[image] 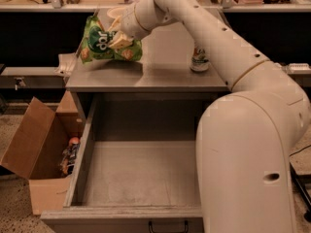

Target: Pick green rice chip bag from top drawer and place on counter

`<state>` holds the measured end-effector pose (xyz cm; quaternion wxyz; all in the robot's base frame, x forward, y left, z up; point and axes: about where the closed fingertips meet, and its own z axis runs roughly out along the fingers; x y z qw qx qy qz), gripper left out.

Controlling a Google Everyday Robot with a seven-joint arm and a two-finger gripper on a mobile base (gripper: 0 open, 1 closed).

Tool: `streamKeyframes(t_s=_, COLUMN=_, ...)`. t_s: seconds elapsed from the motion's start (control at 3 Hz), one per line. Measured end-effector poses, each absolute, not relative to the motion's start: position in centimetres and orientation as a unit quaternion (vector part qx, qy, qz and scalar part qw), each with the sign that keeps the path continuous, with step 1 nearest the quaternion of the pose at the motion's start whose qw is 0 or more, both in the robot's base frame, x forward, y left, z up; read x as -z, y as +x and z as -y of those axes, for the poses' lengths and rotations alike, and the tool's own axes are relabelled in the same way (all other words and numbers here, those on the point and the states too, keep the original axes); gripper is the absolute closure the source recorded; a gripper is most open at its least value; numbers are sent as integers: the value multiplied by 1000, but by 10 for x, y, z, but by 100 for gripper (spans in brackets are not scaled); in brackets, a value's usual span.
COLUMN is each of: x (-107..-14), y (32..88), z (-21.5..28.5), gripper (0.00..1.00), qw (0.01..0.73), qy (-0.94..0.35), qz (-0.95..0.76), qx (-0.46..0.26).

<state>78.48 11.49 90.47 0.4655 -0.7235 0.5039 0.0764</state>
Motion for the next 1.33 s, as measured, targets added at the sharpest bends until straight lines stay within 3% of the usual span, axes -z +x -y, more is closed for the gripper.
streamKeyframes(t_s=0.67, x=-906, y=786, z=-115, gripper=39, qw=467, qy=-723, qz=-504, qx=-76)
streamKeyframes(t_s=1.0, x=-905, y=786, z=-115, gripper=10, qw=467, qy=-723, qz=-503, qx=-75)
streamKeyframes(t_s=1.33, x=-905, y=786, z=-115, gripper=0, qw=467, qy=-723, qz=-503, qx=-75)
